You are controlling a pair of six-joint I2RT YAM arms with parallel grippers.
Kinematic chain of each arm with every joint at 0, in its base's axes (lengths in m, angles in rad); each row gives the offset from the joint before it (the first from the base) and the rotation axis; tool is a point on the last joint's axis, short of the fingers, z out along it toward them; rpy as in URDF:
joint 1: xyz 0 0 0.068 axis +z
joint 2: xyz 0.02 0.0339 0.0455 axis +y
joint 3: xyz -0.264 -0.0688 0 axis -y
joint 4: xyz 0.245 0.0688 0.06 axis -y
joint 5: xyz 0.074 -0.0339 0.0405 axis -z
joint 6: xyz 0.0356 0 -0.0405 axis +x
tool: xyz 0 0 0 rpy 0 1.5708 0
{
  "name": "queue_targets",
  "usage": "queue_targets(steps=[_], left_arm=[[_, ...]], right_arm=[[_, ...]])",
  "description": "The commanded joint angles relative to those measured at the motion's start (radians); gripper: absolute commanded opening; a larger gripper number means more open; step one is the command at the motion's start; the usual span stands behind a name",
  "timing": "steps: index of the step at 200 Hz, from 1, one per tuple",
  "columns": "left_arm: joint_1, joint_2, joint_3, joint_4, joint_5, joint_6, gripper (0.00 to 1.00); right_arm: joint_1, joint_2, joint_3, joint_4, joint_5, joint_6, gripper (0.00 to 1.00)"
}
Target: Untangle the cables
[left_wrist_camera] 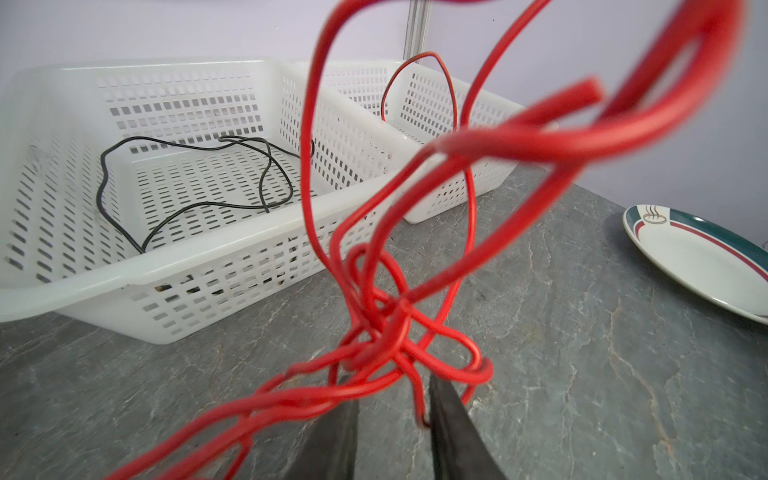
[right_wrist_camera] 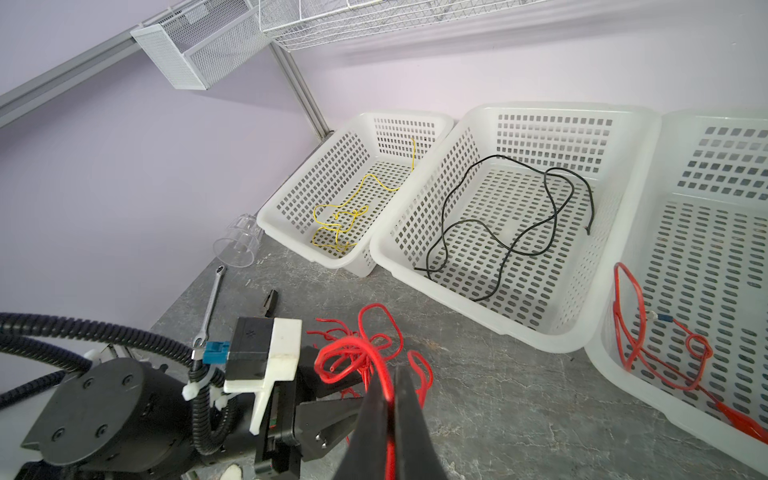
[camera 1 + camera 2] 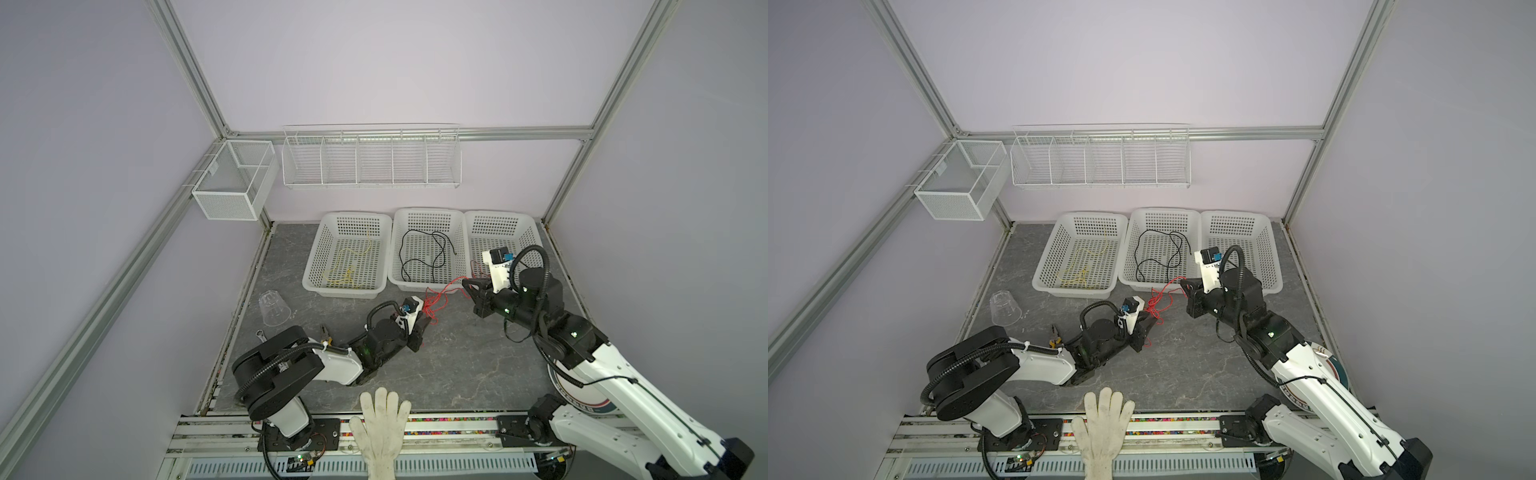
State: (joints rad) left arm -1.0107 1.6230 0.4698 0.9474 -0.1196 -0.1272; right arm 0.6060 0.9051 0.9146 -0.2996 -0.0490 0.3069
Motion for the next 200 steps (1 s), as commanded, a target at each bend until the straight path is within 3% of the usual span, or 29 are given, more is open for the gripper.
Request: queue_targets(steps=[1, 30, 51, 96, 113, 154, 177, 200], left_arm=[[-0.006, 0.020, 0.029, 0.075, -0.010, -0.019, 0.28], [-0.006, 0.026, 0.031, 0.095, -0.010, -0.018, 0.18], [-0.006, 0.015, 0.032, 0.077, -0.020, -0.015, 0.00], [-0.006, -0.058, -0.016, 0.002, -0.034, 0.001, 0.00], [-0.006, -0.104, -0.038, -0.048, 0.011, 0.038, 0.00], [-0.006, -0.265, 0.002, -0.478, 0.106, 0.154, 0.00], [-0.005, -0.375, -0.013, -0.612, 0.049, 0.143, 0.00], [-0.006, -0.490, -0.079, -0.600, -0.037, 0.127, 0.00]], right_arm=[[0.009, -0.018, 0.026, 0.020, -0.018, 0.004, 0.07], [0.009, -0.018, 0.026, 0.012, -0.004, 0.002, 0.06], [0.010, -0.020, 0.025, -0.023, 0.090, 0.002, 0.06], [0.000, 0.008, 0.050, -0.185, 0.434, -0.002, 0.06], [-0.023, 0.021, 0.050, -0.226, 0.516, -0.005, 0.06], [-0.161, 0.023, 0.023, -0.266, 0.541, -0.008, 0.06], [-0.232, 0.022, 0.006, -0.280, 0.540, -0.005, 0.06], [-0.262, 0.018, -0.010, -0.284, 0.532, -0.006, 0.06]])
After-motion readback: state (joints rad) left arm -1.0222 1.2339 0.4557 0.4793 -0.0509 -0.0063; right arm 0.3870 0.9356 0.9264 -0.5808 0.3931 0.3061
